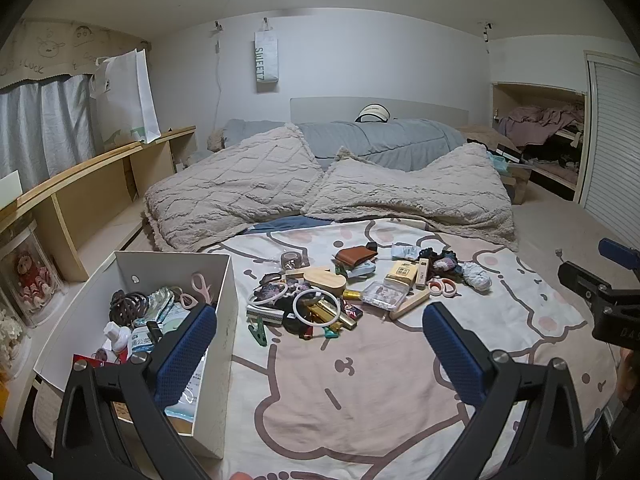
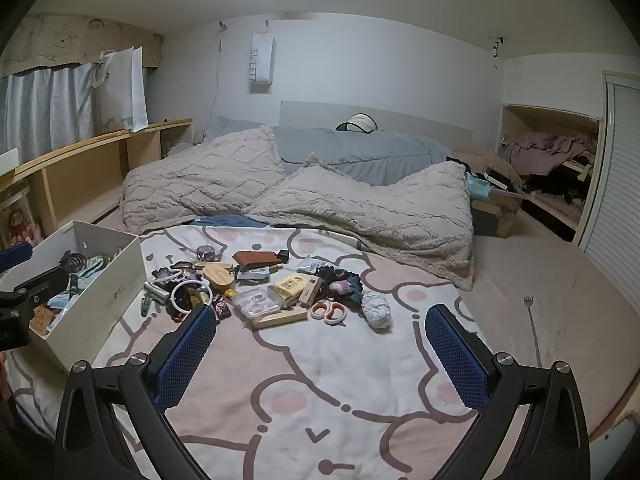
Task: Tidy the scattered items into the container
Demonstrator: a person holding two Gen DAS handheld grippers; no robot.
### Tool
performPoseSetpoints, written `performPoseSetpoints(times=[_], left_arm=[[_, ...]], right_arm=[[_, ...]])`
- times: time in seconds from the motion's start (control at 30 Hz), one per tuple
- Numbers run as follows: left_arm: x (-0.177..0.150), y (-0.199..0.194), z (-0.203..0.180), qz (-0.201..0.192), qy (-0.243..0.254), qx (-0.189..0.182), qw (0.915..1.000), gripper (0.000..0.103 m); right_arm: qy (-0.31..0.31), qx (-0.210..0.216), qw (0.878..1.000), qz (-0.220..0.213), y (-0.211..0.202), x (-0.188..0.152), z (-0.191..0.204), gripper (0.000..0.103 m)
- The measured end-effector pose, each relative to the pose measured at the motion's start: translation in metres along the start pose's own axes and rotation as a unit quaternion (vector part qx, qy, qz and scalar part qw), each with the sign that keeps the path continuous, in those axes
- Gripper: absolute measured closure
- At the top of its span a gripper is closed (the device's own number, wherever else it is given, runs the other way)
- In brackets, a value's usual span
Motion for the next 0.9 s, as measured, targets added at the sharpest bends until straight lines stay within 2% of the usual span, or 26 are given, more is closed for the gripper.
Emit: performPoseSetpoints(times=[0.9], left_arm=[[0.0005,0.0010,0.0093,0.008,0.002,0.007,0.9999,0.000]], right_arm=[[-0.007,0.005,1.000,-0.001,0.0008,0.0023,0.0041,0.000]])
Point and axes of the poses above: each gripper's, at about its wrist camera, not at the fingertips, and y roughly the way its jaws point, z to its left, x to its top, the point moved 1 cm from there along y, roughly the way its jaws point, and after that the axes turned 13 degrees about -x, right-handed, at the moved point
